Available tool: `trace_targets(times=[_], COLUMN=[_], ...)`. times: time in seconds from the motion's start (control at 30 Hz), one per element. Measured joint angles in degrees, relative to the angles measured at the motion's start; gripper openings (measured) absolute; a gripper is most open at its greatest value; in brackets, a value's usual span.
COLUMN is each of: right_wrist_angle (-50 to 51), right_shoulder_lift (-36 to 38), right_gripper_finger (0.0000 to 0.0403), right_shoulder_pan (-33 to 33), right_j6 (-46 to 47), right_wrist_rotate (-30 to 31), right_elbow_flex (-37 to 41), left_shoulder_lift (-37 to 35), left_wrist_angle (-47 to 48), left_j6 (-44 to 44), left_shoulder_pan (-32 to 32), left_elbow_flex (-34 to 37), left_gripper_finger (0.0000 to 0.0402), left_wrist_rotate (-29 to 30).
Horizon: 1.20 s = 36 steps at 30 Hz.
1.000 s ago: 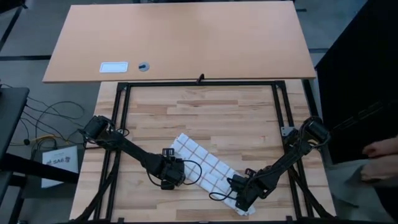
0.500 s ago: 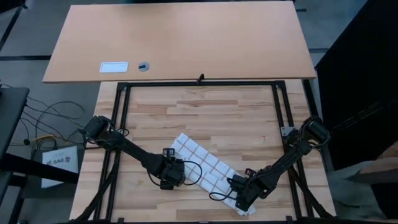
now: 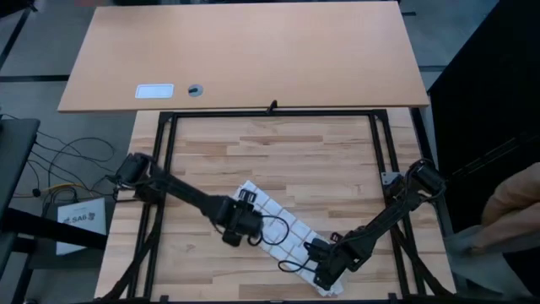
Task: Roll towel
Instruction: Roll the white checkered towel
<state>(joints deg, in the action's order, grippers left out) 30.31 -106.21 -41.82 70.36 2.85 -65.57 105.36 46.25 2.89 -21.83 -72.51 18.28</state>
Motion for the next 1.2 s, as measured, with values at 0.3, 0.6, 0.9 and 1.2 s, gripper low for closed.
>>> trace_targets(times=[0.3, 0.6, 0.9, 1.2], right_wrist_angle=[-6.59, -0.34, 8.19, 19.65], right_shoulder_lift=[-2.07, -4.97, -3.17, 10.95], right_gripper_finger=[0.0108, 0.0108, 0.0108, 0.0108], right_shoulder_pan=[-0.39, 1.68, 8.45, 10.24], right_j6=[1.47, -7.68, -27.0, -30.27], right_wrist_rotate=[0.9, -0.76, -2.49, -1.98], right_elbow_flex=[-0.85, -0.96, -0.63, -4.92], left_shoulder_lift=[-0.32, -0.4, -0.25, -8.25], left_wrist_angle=[-7.15, -6.33, -8.17, 8.96], left_j6=[5.96, -20.27, -38.59, -39.4], left_shoulder_pan=[6.11, 1.8, -10.84, -14.03], left_elbow_flex=[8.5, 11.58, 11.43, 0.69], left_gripper_finger=[0.0159, 0.0159, 0.0159, 0.016], left_wrist_rotate=[-12.27, -15.06, -14.64, -7.45])
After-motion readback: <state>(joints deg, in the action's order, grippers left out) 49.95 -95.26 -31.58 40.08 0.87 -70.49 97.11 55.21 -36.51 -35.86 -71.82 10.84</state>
